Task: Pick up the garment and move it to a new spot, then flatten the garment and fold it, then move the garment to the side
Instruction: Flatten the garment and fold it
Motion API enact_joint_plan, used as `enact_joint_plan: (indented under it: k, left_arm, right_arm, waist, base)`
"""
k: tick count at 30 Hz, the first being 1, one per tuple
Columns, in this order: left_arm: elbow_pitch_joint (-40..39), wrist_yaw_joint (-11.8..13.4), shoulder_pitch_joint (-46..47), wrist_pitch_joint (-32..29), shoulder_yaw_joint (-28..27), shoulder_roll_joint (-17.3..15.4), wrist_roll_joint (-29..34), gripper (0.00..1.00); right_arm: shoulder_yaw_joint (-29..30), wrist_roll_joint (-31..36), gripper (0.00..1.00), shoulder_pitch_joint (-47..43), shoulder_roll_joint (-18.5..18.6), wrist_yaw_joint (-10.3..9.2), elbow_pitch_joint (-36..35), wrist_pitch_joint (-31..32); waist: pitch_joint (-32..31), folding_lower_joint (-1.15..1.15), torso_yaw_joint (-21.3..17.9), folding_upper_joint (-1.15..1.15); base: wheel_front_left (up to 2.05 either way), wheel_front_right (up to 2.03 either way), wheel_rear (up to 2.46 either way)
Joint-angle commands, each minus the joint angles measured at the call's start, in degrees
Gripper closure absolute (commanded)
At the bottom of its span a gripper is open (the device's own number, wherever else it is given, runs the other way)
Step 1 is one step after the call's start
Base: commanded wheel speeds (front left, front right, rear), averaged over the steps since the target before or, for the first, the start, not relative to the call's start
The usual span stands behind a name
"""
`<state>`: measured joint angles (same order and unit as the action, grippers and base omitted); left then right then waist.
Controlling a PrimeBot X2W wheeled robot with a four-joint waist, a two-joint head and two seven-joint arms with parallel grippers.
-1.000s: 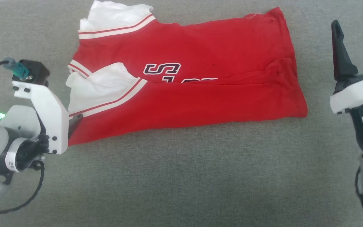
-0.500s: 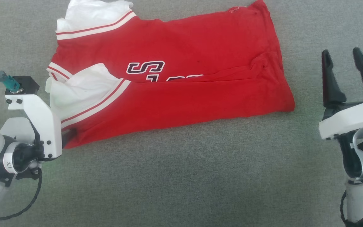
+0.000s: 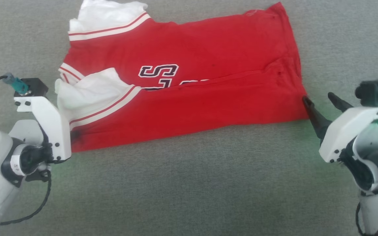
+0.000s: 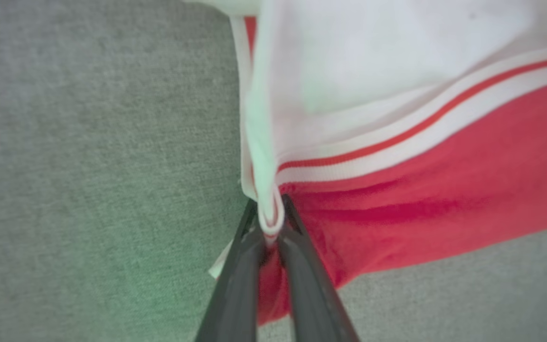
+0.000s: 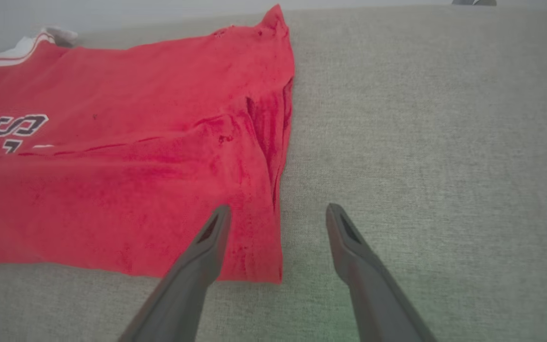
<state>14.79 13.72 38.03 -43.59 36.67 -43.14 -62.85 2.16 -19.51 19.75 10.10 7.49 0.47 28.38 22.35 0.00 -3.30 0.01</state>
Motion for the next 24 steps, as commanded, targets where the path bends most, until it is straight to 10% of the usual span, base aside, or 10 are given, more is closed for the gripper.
enact_joint_plan:
  k: [1, 16, 17, 18, 19, 24]
  left_arm:
    - [1.55, -0.62, -2.66, -0.83, 2.79, 2.17, 0.39, 1.0]
    - [6.27, -4.56, 0.87, 1.58, 4.8, 7.79, 1.42, 1.0]
    - [6.68, -4.84, 1.01, 1.78, 4.9, 8.07, 1.49, 1.0]
    - [7.1, -4.97, 1.15, 1.86, 4.99, 8.36, 1.53, 1.0]
    - [7.5, -5.23, 1.24, 2.1, 5.01, 8.63, 1.47, 1.0]
    - [9.09, -6.18, 1.87, 2.56, 4.7, 8.33, 1.25, 1.0]
  right_arm:
    - [-0.56, -0.45, 0.0, 1.2, 0.6, 0.0, 0.27, 2.12]
    - [-4.9, -0.27, 0.0, 8.15, 4.19, 0.01, 11.6, 26.86]
    - [-5.65, -0.42, 0.05, 8.09, 4.4, 0.01, 12.35, 27.84]
    - [-6.46, -0.49, 0.78, 8.1, 4.86, 0.01, 12.75, 28.41]
    - [-6.88, -0.43, 1.0, 8.12, 5.35, 0.01, 13.04, 28.72]
    - [-5.66, -1.54, 1.0, 9.04, 7.12, -0.04, 13.21, 28.8]
  waist:
    - [0.16, 0.0, 0.65, -0.01]
    - [1.73, 0.0, 5.62, -0.01]
    - [1.78, 0.0, 5.81, -0.01]
    - [1.81, 0.0, 5.98, -0.01]
    - [1.83, 0.0, 6.12, -0.01]
    - [1.43, 0.0, 6.53, -0.01]
  base:
    - [0.0, 0.0, 0.0]
    - [0.0, 0.0, 0.0]
    - [0.0, 0.0, 0.0]
    - [0.0, 0.0, 0.0]
    - [0.0, 0.0, 0.0]
    - [0.0, 0.0, 0.0]
